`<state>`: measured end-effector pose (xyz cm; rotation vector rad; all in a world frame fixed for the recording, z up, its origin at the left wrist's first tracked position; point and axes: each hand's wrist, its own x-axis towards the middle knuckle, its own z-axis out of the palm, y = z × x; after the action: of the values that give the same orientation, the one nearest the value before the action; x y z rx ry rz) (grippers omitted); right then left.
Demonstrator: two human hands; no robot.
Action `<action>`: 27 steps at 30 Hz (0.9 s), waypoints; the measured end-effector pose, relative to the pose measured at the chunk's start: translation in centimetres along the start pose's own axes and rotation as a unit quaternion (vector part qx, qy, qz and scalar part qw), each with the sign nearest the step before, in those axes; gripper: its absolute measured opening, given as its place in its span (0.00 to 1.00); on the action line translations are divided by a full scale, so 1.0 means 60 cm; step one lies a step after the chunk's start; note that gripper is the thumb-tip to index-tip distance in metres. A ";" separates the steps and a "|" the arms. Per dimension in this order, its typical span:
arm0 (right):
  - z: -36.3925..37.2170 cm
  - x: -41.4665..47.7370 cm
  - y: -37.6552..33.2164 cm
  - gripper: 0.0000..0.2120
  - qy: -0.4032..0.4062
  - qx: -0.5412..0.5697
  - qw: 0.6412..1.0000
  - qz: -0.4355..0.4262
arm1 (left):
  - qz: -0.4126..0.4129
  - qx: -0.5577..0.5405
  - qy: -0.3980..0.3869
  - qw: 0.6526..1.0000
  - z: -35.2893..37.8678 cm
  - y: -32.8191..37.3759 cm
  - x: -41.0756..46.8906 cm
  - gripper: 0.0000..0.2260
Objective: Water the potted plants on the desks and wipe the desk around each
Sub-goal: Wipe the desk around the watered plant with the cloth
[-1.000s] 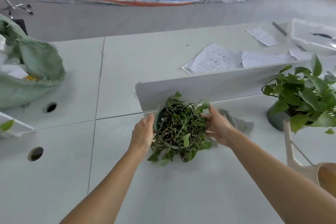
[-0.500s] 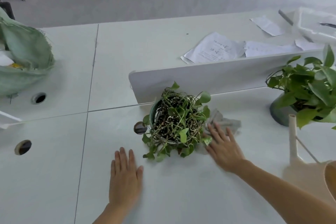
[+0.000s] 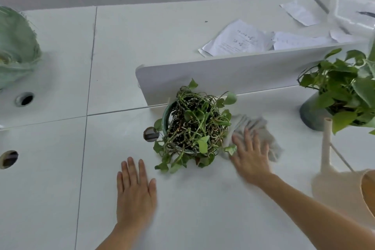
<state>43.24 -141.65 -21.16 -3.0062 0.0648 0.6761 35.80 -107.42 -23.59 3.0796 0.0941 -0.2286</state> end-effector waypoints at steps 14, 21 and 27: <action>0.098 -0.215 -0.143 0.28 0.031 -0.110 0.935 -0.336 | 0.048 -0.030 -0.070 0.996 -0.040 -0.025 0.004 0.35; 0.015 -0.156 0.056 0.26 0.118 0.075 0.990 -0.016 | 0.184 -0.191 0.084 0.961 -0.076 0.112 -0.092 0.12; 0.053 -0.123 0.075 0.30 0.062 0.059 0.990 0.111 | 0.230 -0.063 -0.034 0.971 -0.005 0.143 -0.129 0.21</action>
<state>34.96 -145.73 -21.08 -2.9480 0.4344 0.4808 28.77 -116.37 -21.71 2.8576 -0.5777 -0.2875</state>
